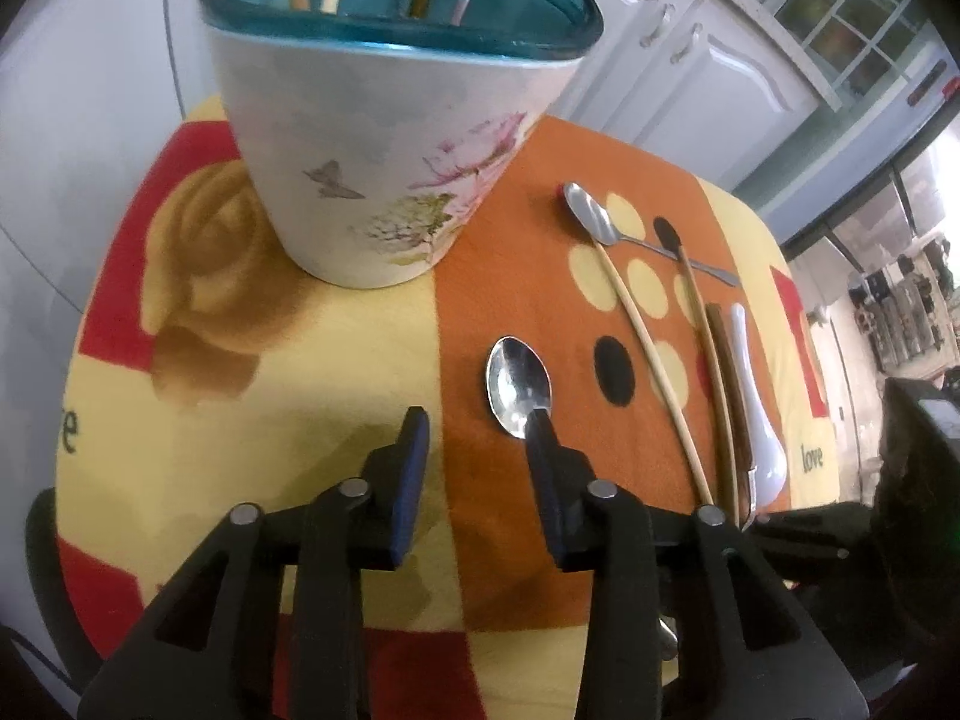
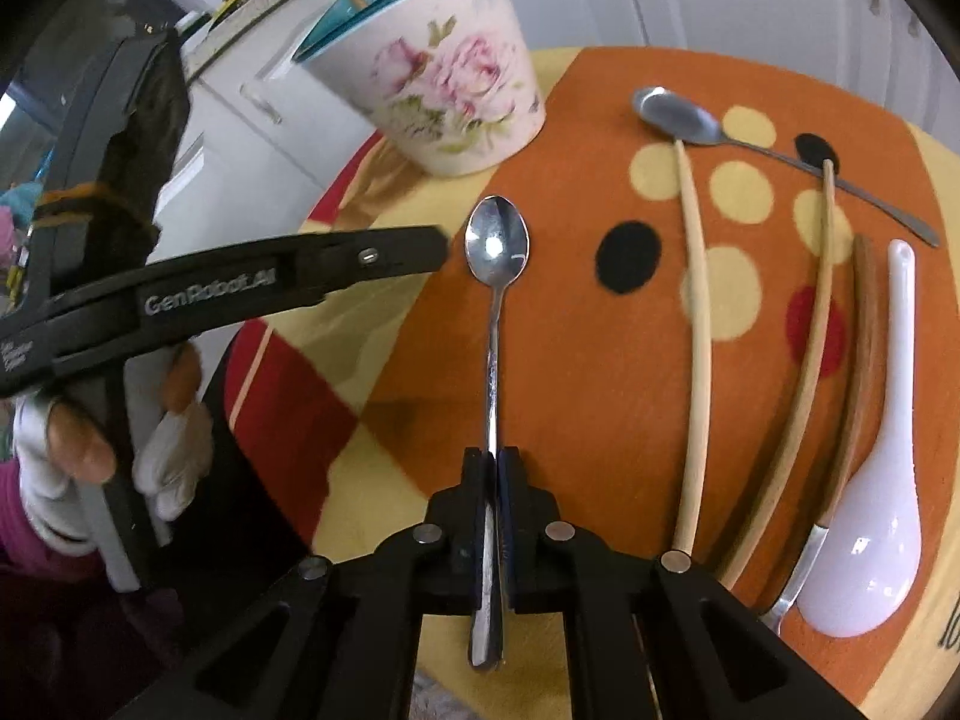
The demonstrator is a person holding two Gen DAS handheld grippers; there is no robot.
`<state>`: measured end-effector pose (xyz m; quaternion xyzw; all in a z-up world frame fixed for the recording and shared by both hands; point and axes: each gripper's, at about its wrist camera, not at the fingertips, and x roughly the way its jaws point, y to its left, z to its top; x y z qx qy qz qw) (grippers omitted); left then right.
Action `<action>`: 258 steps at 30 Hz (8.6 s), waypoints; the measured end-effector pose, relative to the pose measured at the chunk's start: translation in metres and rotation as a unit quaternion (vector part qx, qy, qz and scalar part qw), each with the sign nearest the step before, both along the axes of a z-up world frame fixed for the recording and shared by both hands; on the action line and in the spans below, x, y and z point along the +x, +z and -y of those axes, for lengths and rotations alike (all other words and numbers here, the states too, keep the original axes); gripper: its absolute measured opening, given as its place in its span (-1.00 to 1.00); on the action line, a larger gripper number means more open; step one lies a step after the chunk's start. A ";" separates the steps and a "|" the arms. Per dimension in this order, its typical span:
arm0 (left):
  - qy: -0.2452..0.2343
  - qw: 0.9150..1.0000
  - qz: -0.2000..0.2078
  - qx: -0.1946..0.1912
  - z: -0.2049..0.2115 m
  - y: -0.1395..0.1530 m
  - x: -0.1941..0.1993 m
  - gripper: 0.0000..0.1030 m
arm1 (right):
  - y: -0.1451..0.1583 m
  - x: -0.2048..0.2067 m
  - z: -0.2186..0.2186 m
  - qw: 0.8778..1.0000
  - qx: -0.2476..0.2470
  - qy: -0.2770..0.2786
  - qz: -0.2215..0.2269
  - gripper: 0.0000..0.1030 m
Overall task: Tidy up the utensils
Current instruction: 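Lift the teaspoon with the right tool while the left grasps another steel spoon, then lift the steel spoon with the left tool while the right holds its spoon, then carry both held spoons up over the floral cup, then lower the spoons into the cup and open both tools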
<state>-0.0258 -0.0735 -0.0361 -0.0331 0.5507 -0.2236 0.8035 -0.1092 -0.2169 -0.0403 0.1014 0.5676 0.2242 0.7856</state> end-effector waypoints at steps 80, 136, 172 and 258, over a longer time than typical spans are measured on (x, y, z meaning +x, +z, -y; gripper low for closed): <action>-0.050 0.998 -0.010 -0.038 0.012 -0.008 0.021 -0.90 | 0.027 0.107 0.022 0.977 -0.125 0.039 0.168 -0.75; -0.046 0.997 -0.003 -0.056 0.007 -0.003 0.014 -0.97 | 0.084 0.075 0.111 0.982 -0.016 -0.096 0.162 -0.34; -0.035 0.995 0.038 -0.085 -0.009 0.046 0.005 -0.99 | 0.054 0.160 0.118 0.986 -0.046 -0.034 0.156 -0.98; 0.091 0.963 0.251 0.047 -0.051 0.148 0.049 0.05 | 0.145 0.117 0.000 0.962 -0.034 -0.033 0.267 -0.48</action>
